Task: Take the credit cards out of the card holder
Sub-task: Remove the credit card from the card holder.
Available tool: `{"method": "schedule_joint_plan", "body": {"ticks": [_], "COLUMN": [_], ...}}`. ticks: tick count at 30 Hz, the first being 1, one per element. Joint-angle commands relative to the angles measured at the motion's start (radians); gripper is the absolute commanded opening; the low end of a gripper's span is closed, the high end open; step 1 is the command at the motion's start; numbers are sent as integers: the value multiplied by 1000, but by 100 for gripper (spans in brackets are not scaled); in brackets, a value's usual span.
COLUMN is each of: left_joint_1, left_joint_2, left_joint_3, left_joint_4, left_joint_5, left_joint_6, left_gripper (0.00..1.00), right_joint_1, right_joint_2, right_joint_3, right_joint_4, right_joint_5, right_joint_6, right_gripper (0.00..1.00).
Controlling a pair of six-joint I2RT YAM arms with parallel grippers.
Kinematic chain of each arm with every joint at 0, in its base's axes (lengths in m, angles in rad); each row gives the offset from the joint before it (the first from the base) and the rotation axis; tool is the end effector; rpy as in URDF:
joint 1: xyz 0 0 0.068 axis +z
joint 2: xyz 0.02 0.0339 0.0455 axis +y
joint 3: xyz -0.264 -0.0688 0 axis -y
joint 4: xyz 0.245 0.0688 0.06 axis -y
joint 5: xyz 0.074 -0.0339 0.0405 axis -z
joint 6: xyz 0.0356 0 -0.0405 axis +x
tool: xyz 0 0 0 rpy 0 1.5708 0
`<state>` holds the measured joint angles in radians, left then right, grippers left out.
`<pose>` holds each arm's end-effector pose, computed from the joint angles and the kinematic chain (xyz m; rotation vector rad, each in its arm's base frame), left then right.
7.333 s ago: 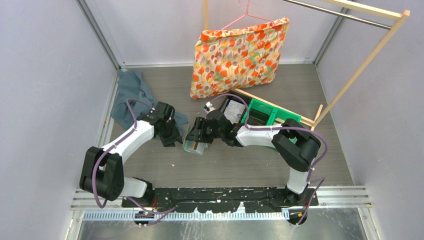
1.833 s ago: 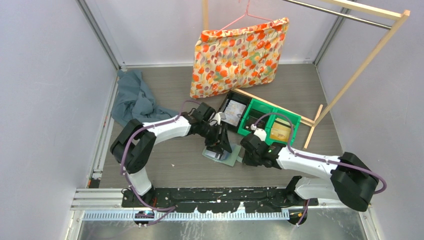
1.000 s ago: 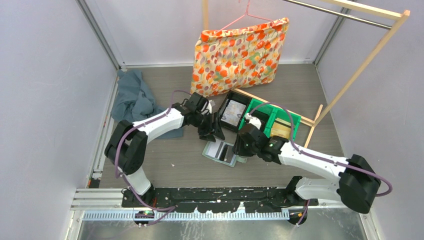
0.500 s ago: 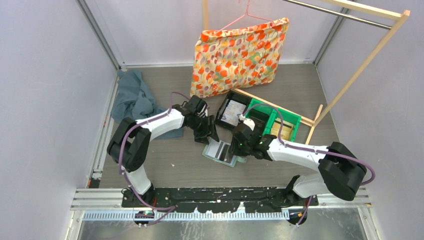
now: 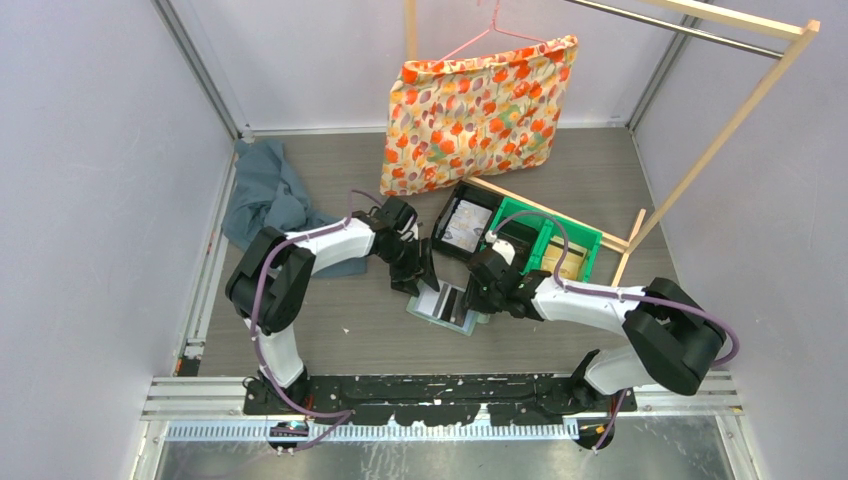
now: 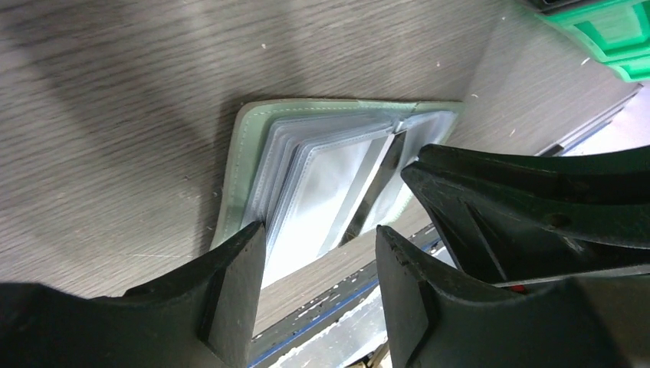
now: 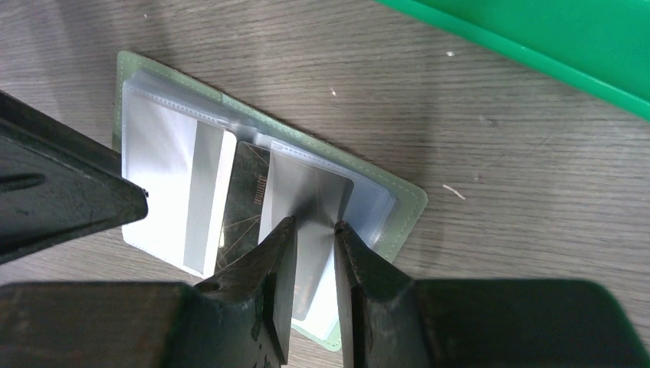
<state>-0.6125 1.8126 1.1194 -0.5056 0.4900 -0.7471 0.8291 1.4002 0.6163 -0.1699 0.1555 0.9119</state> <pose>0.2754 -0.2140 0.1612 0.0604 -2.9784 0.9306 0.1758 0.1837 0.1541 0.1710 2.5792 0.4999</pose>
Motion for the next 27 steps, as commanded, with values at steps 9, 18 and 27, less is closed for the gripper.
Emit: {"method": "schedule_joint_plan", "body": {"ticks": [9, 18, 27], "left_joint_1": [-31, -84, -131], "left_joint_2": [-63, -100, -65], "left_joint_3": [12, 32, 70], "left_joint_4": [68, 104, 125], "left_joint_5": [125, 143, 156], "left_joint_6": [-28, -90, -102], "left_gripper": [54, 54, 54], "right_joint_1": [2, 2, 2], "right_joint_2": [78, 9, -164], "right_joint_3": [-2, 4, -4], "right_joint_4": [8, -72, -233], "right_joint_5": [-13, 24, 143], "right_joint_6": [22, 25, 21], "right_gripper": [29, 30, 37]}}
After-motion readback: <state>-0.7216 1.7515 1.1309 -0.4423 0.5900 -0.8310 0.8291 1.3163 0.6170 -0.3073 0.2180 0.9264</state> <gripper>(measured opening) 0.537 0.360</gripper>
